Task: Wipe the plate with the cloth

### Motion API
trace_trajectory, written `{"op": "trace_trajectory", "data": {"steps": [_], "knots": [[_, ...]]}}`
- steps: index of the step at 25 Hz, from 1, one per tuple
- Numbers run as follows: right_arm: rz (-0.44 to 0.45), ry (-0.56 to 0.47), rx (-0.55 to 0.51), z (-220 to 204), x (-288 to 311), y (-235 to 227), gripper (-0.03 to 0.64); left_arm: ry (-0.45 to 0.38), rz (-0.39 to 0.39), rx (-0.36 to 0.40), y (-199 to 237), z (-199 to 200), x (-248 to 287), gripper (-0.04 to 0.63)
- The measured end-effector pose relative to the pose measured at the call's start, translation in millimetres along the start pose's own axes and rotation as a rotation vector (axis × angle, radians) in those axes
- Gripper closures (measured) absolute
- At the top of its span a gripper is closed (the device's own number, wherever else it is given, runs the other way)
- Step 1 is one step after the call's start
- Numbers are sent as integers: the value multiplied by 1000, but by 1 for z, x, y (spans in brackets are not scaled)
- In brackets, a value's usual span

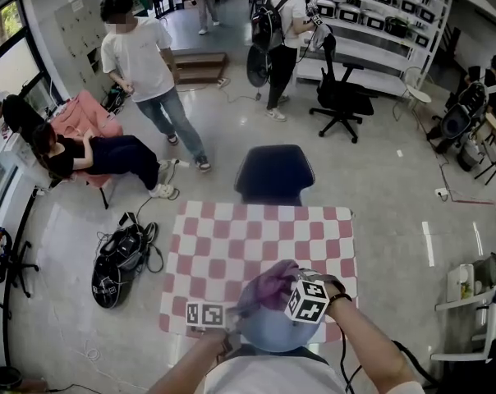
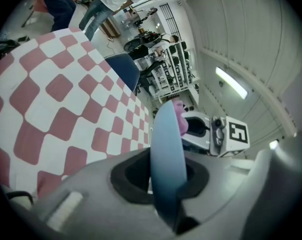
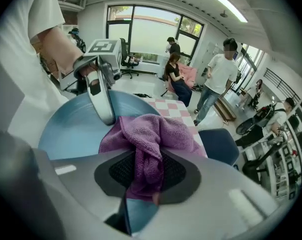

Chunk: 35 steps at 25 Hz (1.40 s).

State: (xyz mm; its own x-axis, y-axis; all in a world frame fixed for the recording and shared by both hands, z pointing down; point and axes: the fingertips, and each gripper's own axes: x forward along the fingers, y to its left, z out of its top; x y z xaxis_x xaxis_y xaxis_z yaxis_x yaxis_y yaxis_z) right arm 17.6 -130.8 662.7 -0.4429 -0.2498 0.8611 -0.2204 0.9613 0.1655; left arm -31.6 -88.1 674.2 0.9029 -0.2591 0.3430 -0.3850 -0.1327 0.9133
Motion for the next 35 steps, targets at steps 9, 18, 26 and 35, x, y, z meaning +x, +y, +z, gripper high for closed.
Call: {"op": "trace_trajectory", "data": {"steps": [9, 18, 26, 35], "knots": [[52, 71, 78, -52, -4, 16, 515, -126, 63, 78, 13, 41, -22, 553], [243, -398, 593, -22, -49, -4, 515, -129, 166, 431, 6, 70, -28, 552], [193, -631, 690, -6, -119, -56, 515, 53, 176, 808, -7, 41, -19, 552], [384, -364, 539, -12, -92, -16, 515, 217, -41, 1046, -48, 1, -12, 554]]}}
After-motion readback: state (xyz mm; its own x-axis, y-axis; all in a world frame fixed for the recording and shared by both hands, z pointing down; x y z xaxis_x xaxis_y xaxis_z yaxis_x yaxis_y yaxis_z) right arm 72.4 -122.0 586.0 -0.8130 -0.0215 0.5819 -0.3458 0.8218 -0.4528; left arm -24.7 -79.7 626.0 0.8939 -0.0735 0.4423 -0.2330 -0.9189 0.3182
